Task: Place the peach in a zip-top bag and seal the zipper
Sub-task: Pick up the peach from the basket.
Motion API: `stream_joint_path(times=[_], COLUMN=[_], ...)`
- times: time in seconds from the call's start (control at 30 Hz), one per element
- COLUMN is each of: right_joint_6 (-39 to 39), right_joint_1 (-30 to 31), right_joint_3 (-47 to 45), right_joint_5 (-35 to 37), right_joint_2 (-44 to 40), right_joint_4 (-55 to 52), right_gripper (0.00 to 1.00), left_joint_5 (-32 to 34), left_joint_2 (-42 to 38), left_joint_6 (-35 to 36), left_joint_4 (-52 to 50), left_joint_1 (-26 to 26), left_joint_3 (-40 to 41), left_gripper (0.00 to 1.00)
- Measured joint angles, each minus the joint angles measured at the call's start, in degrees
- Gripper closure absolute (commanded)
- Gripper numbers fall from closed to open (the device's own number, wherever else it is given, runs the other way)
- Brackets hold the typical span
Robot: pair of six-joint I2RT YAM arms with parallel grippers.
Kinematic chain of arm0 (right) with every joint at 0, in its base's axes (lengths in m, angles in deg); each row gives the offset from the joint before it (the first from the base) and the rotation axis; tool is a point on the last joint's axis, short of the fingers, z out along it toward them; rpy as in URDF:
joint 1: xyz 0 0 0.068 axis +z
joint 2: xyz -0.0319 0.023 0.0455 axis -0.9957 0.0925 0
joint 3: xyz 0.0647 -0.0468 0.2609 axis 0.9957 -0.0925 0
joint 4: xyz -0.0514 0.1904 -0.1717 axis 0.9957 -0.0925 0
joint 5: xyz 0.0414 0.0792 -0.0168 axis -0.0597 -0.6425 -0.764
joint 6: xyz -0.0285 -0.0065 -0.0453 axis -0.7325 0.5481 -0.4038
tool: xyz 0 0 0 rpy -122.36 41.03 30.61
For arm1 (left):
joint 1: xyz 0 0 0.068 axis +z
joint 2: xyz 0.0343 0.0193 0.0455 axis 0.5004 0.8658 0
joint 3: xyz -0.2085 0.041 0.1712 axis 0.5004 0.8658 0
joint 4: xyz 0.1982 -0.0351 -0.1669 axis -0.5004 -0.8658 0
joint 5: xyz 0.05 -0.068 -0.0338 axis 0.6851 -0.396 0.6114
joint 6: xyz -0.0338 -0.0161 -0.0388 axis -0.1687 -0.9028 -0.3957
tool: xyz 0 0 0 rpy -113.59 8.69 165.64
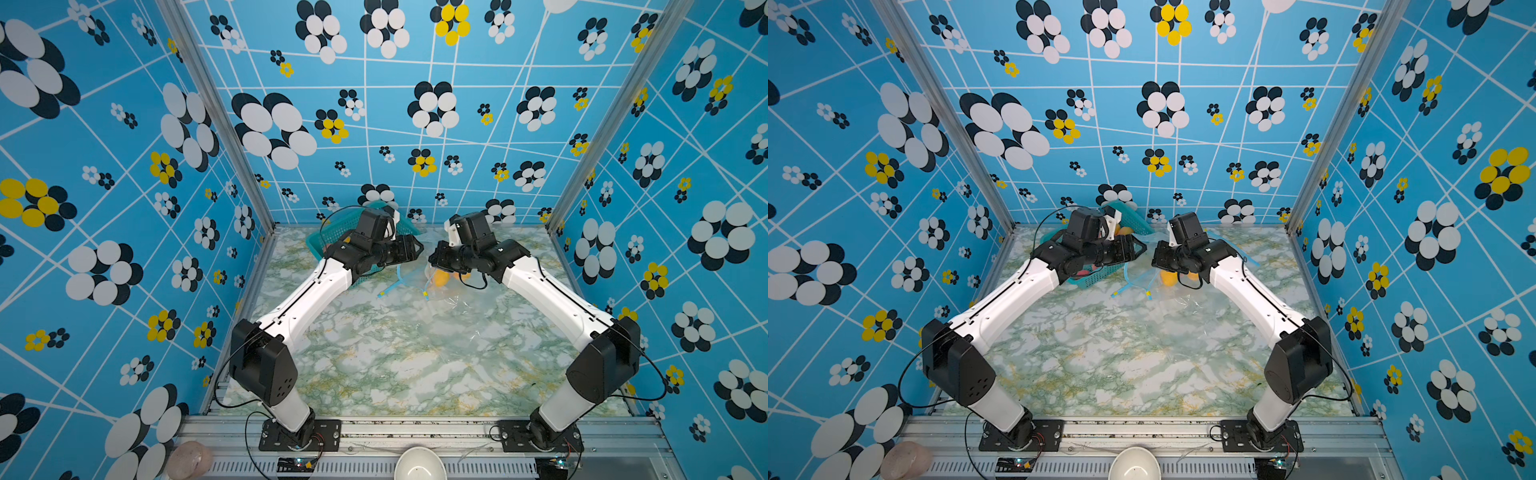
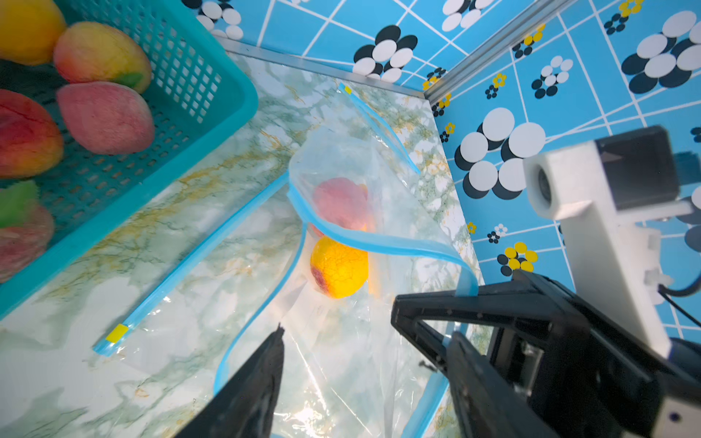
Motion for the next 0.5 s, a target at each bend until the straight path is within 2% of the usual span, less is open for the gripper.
stream_joint_path(times=[0.27,0.5], right_joint_6=[-0.2,-0.2], right_joint_1=[0.0,0.0], right_joint_3=[-2.3,-2.4], right_joint_5=[1.0,1.0], right_joint_2=[-0.1,-0.1], right_joint_4=[0.0,0.0], right_gripper=[1.0,1.0], left_joint_5=[10.6,23.6], left_joint_2=[0.0,8.0], left_joint_6=[8.0,14.7], left_joint_4=[-6.3,-9.8], left_joint_1=[6.8,12.4], left_joint_3=[-1.7,-6.2], left_gripper=[0.31,0.28])
